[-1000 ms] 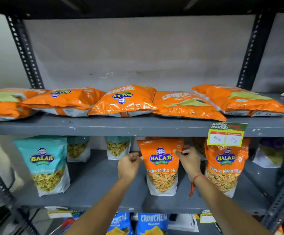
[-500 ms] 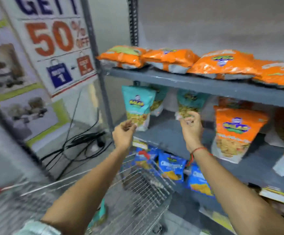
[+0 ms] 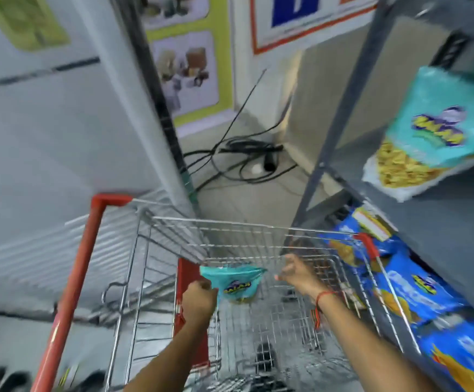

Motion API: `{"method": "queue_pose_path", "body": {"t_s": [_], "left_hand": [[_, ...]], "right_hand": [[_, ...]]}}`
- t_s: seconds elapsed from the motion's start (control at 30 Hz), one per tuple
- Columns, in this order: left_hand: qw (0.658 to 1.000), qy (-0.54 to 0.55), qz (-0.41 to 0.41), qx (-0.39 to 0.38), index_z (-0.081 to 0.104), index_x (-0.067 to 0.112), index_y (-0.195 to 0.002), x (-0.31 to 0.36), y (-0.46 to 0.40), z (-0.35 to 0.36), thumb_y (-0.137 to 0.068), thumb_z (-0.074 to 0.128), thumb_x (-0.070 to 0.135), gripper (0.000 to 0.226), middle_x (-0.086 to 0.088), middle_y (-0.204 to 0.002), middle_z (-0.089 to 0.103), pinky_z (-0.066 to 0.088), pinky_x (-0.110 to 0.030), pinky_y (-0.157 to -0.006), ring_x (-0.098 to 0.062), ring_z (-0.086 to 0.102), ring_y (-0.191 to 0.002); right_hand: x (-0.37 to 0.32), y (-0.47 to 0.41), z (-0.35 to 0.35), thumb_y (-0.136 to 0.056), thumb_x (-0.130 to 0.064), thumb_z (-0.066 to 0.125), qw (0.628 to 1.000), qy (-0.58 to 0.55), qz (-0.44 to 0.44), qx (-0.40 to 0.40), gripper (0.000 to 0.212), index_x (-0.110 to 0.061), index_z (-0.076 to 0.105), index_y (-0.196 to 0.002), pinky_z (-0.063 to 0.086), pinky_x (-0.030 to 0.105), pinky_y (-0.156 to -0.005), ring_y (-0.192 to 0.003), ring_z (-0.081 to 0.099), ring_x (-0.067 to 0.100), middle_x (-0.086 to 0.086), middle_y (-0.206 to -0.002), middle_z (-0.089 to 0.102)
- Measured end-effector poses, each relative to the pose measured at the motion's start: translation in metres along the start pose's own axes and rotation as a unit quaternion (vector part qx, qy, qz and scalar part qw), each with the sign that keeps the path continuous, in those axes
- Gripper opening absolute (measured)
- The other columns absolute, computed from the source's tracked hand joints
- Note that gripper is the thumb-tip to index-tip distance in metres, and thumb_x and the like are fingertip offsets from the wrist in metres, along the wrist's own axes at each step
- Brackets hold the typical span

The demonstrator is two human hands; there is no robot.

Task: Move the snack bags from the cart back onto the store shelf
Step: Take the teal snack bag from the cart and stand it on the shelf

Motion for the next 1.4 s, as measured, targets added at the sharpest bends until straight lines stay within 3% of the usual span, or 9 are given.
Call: {"method": "queue_pose_path", "body": {"t_s": [0.1,0.27,0.5,0.63,0.87,1.0,1.17,1.27,1.4], "left_hand": [[0.996,-0.027,-0.081,-0.041,0.072,0.014,-0.097,-0.033,-0.008,0.026,-0.070,0.074,0.026,0.029,-0.012,-0.091,0.076,0.052,-0.034,-0.078,-0.033,0.069,-0.092],[0.994,0.018,-0.109,-0.020,0.046,0.012,-0.135,-0.045,-0.028,0.053,-0.075,0.075,0.015,0.067,-0.015,-0.121,0.067,0.048,-0.036,-0.096,-0.030,0.064,-0.107],[0.996,-0.004,-0.079,0.052,0.067,0.005,-0.107,-0.032,-0.050,0.047,-0.084,0.065,0.015,0.025,-0.017,-0.104,0.074,0.049,-0.032,-0.081,-0.031,0.069,-0.094],[0.996,-0.078,-0.021,0.032,0.070,0.008,-0.096,-0.011,-0.051,0.047,-0.085,0.059,0.014,0.016,-0.016,-0.091,0.076,0.052,-0.037,-0.071,-0.034,0.070,-0.084],[0.991,-0.056,0.124,-0.010,0.068,0.012,-0.100,0.037,-0.017,0.057,-0.087,0.057,0.024,0.021,-0.009,-0.094,0.076,0.058,-0.042,-0.076,-0.029,0.070,-0.084],[0.977,-0.014,0.199,-0.075,0.066,0.015,-0.104,0.074,0.020,0.060,-0.089,0.053,0.032,0.026,-0.007,-0.100,0.074,0.054,-0.046,-0.083,-0.028,0.067,-0.092],[0.929,0.012,0.339,-0.151,0.066,0.012,-0.107,0.141,0.079,0.054,-0.091,0.054,0.030,0.027,-0.012,-0.107,0.074,0.054,-0.046,-0.087,-0.030,0.067,-0.098],[0.891,0.033,0.415,-0.183,0.061,0.017,-0.077,0.195,0.119,0.043,-0.088,0.057,0.026,0.014,-0.006,-0.081,0.072,0.049,-0.036,-0.069,-0.025,0.066,-0.079],[0.829,0.084,0.510,-0.213,0.051,0.019,-0.060,0.277,0.190,0.016,-0.077,0.056,0.029,0.021,-0.010,-0.064,0.062,0.041,-0.037,-0.063,-0.012,0.048,-0.060]], "right_hand": [[0.033,-0.034,0.035,-0.073,-0.013,0.079,0.993,0.061,0.043,-0.095,0.067,-0.011,0.045,-0.131,0.051,0.041,-0.093,-0.105,0.060,0.030,0.014,-0.110,0.060],[0.063,-0.065,0.067,-0.074,-0.016,0.078,0.988,0.055,0.063,-0.130,0.054,-0.014,0.053,-0.122,0.056,0.033,-0.081,-0.092,0.065,0.022,0.007,-0.101,0.066],[0.071,-0.085,0.077,-0.075,-0.017,0.077,0.998,0.037,0.023,-0.037,0.014,-0.006,0.073,-0.084,0.060,0.046,-0.070,-0.080,0.072,0.031,0.016,-0.084,0.076],[0.071,-0.075,0.067,-0.078,-0.018,0.073,0.998,0.056,-0.004,0.012,0.008,-0.022,0.071,-0.072,0.058,0.030,-0.054,-0.059,0.066,0.010,0.000,-0.070,0.073],[0.078,-0.029,0.016,-0.078,-0.009,0.066,0.995,0.036,-0.003,0.090,0.009,-0.009,0.069,-0.069,0.055,0.041,-0.069,-0.072,0.068,0.023,0.010,-0.074,0.074],[0.070,0.028,-0.027,-0.078,-0.014,0.069,0.986,0.016,-0.016,0.165,0.031,-0.018,0.055,-0.051,0.042,0.030,-0.058,-0.055,0.051,0.010,0.002,-0.054,0.058],[0.040,0.130,-0.089,-0.075,-0.008,0.072,0.949,-0.012,-0.032,0.313,0.031,-0.017,0.054,-0.052,0.038,0.025,-0.056,-0.054,0.046,0.008,-0.002,-0.052,0.052],[0.012,0.192,-0.132,-0.074,-0.008,0.071,0.919,-0.009,-0.044,0.392,0.018,-0.009,0.063,-0.059,0.045,0.032,-0.061,-0.061,0.051,0.013,0.018,-0.062,0.064],[-0.036,0.281,-0.190,-0.076,-0.011,0.072,0.863,-0.007,-0.081,0.499,0.028,-0.021,0.057,-0.054,0.036,0.015,-0.054,-0.059,0.047,0.011,0.003,-0.057,0.056]]}}
Point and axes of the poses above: each hand's wrist, its own y-axis away from the middle knuckle, its own z-axis out of the palm, x = y × z, the point moved 5 cm from there along -y, towards the middle knuckle
